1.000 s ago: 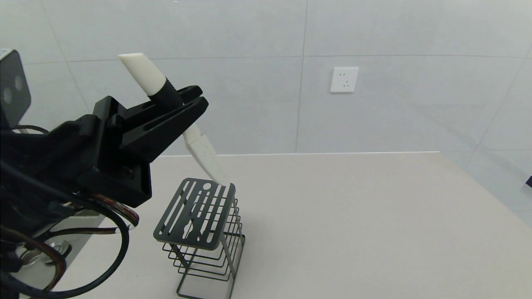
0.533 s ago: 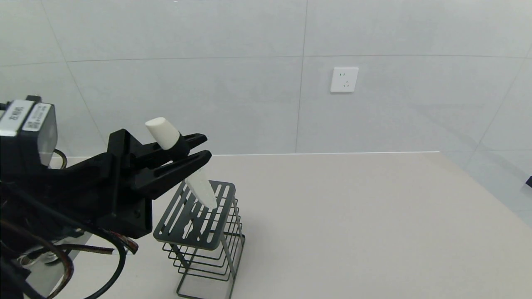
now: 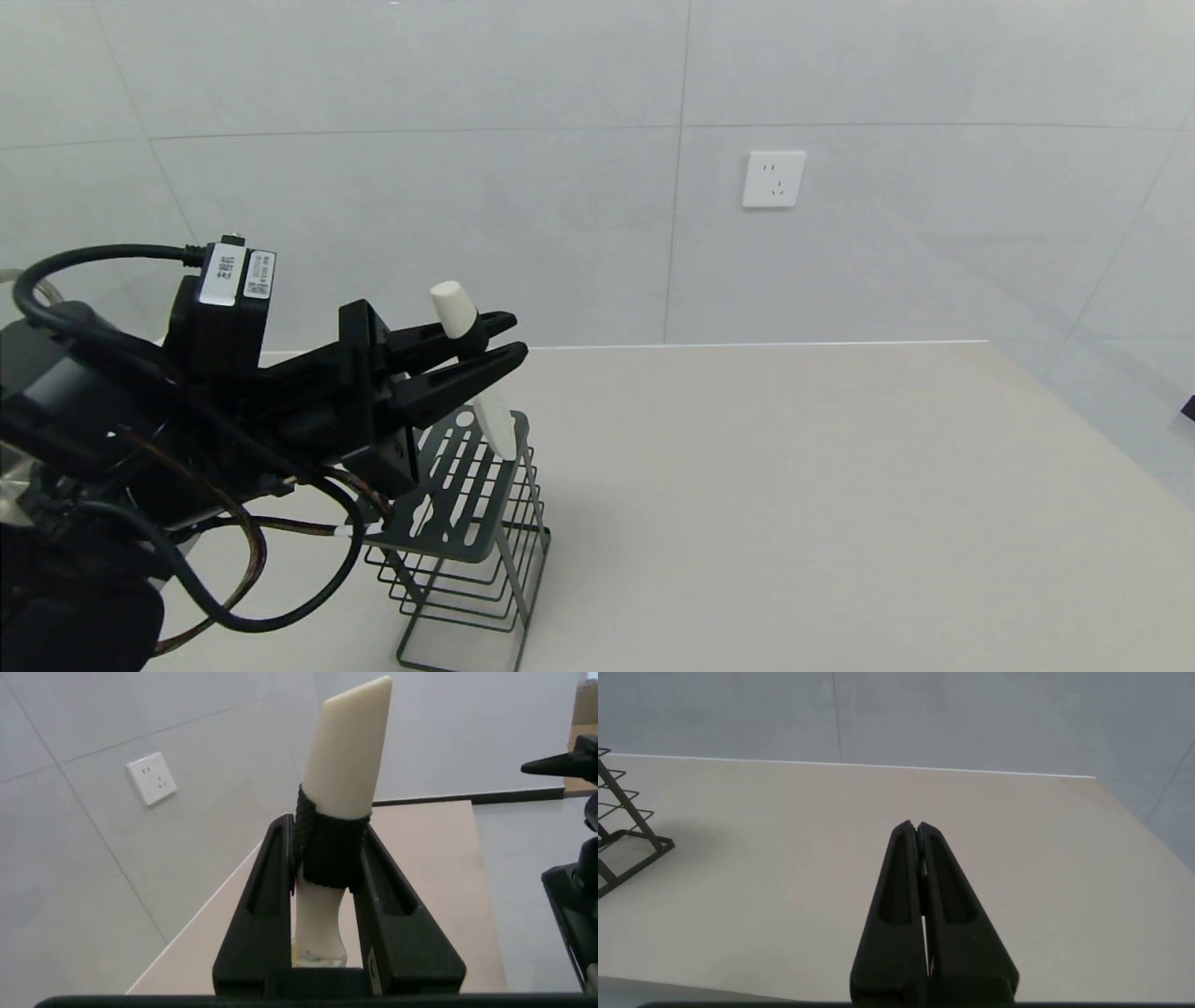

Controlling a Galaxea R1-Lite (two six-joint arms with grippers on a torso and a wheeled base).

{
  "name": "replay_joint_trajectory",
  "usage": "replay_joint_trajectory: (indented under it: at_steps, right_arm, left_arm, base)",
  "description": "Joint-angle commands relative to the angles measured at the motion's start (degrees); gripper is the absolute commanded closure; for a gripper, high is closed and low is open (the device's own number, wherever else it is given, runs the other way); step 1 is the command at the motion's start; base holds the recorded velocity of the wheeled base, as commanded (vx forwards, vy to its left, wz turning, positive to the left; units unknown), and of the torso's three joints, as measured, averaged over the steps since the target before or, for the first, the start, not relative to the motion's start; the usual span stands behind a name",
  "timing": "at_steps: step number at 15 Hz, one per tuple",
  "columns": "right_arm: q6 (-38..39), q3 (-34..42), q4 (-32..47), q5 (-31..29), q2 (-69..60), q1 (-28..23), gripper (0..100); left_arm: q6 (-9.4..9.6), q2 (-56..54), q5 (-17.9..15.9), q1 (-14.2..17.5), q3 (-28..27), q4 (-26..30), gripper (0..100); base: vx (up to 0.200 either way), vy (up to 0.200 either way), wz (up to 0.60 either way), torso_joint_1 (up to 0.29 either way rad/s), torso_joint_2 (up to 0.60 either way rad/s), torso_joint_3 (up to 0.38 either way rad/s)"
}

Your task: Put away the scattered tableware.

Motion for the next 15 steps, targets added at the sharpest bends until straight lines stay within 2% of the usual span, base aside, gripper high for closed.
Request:
replay_joint_trajectory:
  at_steps: [1,3,5,15]
  right_arm:
    - [-0.01,0.0,0.04,0.04,0.08,0.01,100]
    - [-0.01,0.0,-0.04,0.04,0.08,0.01,100]
    - [-0.01,0.0,-0.04,0.04,0.08,0.01,100]
    - [-0.01,0.0,-0.04,0.04,0.08,0.01,100]
  left_arm:
    - [-0.09,1.05,0.23,0.12,-2.28,-0.06,100]
    - [-0.27,0.69,0.14,1.7,-4.74,-0.06,100]
    - [-0.27,0.43,0.06,2.93,-4.13,-0.06,100]
    - [0.0,0.25,-0.12,2.22,-0.79,-0.06,100]
  base:
    - [0.0,0.0,0.0,0.0,0.0,0.0]
    - [0.0,0.0,0.0,0.0,0.0,0.0]
    - [0.0,0.0,0.0,0.0,0.0,0.0]
    - [0.0,0.0,0.0,0.0,0.0,0.0]
